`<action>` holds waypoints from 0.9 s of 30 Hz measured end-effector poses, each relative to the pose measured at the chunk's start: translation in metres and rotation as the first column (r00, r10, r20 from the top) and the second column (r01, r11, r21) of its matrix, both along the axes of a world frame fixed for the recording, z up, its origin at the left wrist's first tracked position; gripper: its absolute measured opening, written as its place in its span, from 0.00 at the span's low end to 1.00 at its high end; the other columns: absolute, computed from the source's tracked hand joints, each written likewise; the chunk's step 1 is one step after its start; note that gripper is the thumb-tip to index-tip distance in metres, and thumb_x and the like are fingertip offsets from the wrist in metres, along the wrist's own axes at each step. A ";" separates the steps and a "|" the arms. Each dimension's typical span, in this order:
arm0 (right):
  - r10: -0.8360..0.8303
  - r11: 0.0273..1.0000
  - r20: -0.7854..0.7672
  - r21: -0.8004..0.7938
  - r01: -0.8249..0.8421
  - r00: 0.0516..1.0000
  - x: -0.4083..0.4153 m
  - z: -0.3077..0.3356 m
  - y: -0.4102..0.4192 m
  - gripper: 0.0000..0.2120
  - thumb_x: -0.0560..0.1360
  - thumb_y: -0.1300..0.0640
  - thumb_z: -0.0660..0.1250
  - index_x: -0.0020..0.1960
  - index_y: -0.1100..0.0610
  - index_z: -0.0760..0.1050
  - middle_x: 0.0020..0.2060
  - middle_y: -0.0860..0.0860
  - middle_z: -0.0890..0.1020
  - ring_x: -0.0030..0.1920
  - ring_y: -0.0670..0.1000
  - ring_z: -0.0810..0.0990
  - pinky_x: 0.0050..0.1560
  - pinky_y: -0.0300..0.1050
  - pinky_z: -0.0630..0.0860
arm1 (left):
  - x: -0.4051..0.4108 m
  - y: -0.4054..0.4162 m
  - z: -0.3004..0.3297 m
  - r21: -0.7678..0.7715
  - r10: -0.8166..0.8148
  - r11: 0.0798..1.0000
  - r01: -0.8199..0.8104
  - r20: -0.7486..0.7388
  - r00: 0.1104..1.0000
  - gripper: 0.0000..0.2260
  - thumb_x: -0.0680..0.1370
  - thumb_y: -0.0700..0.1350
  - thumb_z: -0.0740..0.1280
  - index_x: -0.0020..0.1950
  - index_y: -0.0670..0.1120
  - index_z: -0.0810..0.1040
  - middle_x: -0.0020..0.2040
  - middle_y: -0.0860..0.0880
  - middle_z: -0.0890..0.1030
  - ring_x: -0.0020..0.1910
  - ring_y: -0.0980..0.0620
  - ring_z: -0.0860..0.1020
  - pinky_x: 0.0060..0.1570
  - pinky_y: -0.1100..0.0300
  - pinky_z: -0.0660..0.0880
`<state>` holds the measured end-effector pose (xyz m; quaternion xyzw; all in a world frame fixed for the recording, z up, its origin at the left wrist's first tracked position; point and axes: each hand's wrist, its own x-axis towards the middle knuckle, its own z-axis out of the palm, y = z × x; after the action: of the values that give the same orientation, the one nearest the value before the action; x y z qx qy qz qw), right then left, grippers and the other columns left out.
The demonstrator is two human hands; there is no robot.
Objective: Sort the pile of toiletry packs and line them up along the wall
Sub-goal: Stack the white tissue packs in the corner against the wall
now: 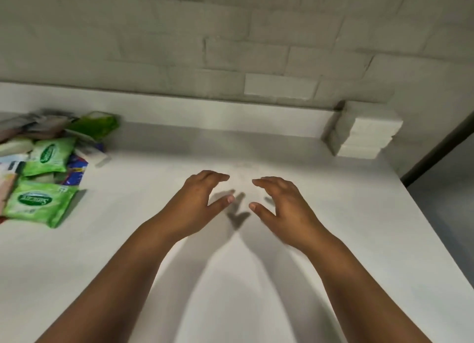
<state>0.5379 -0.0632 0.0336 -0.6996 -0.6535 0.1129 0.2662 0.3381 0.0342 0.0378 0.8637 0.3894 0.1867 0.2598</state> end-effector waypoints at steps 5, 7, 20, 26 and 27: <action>0.072 0.997 0.018 -0.009 -0.072 0.997 -0.073 -0.002 0.025 0.24 0.77 0.44 0.65 0.72 0.46 0.67 0.71 0.46 0.67 0.71 0.48 0.62 0.70 0.44 0.62 | -0.077 0.016 -0.002 0.054 0.039 0.998 -0.039 -0.004 0.999 0.20 0.77 0.58 0.63 0.68 0.55 0.69 0.66 0.58 0.71 0.65 0.55 0.67 0.62 0.61 0.67; 0.112 0.994 0.025 -0.010 -0.112 0.993 -0.096 -0.005 0.033 0.24 0.77 0.44 0.64 0.72 0.46 0.66 0.71 0.45 0.66 0.71 0.47 0.60 0.69 0.40 0.60 | -0.102 0.021 -0.004 0.079 0.029 0.997 -0.025 -0.044 0.999 0.20 0.77 0.57 0.63 0.68 0.55 0.69 0.66 0.58 0.71 0.64 0.54 0.68 0.62 0.58 0.68; 0.357 0.934 0.046 -0.043 -0.355 0.933 -0.163 -0.012 0.078 0.23 0.77 0.42 0.63 0.71 0.42 0.65 0.70 0.41 0.66 0.70 0.40 0.59 0.63 0.29 0.57 | -0.200 0.023 -0.011 0.071 0.198 0.978 -0.196 -0.027 0.980 0.24 0.75 0.64 0.59 0.68 0.57 0.68 0.65 0.60 0.70 0.65 0.58 0.66 0.66 0.54 0.67; 0.450 0.893 0.016 -0.031 -0.449 0.893 -0.200 -0.013 0.106 0.24 0.77 0.44 0.64 0.71 0.44 0.66 0.69 0.44 0.68 0.69 0.44 0.61 0.65 0.35 0.64 | -0.238 0.024 -0.010 0.053 0.343 0.937 -0.346 0.054 0.938 0.21 0.76 0.58 0.64 0.67 0.55 0.70 0.64 0.58 0.71 0.65 0.57 0.66 0.63 0.60 0.65; 0.464 0.886 0.020 -0.030 -0.464 0.886 -0.208 -0.011 0.111 0.24 0.77 0.44 0.64 0.71 0.45 0.67 0.69 0.45 0.68 0.69 0.45 0.61 0.66 0.38 0.64 | -0.244 0.024 -0.009 0.048 0.367 0.928 -0.370 0.064 0.928 0.21 0.76 0.58 0.64 0.67 0.55 0.70 0.64 0.58 0.71 0.65 0.57 0.66 0.62 0.61 0.64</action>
<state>0.3302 0.0473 0.0221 -0.5279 -0.8037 0.1721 0.2142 0.0939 0.0585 0.0284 0.7771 0.5319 0.2668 0.2049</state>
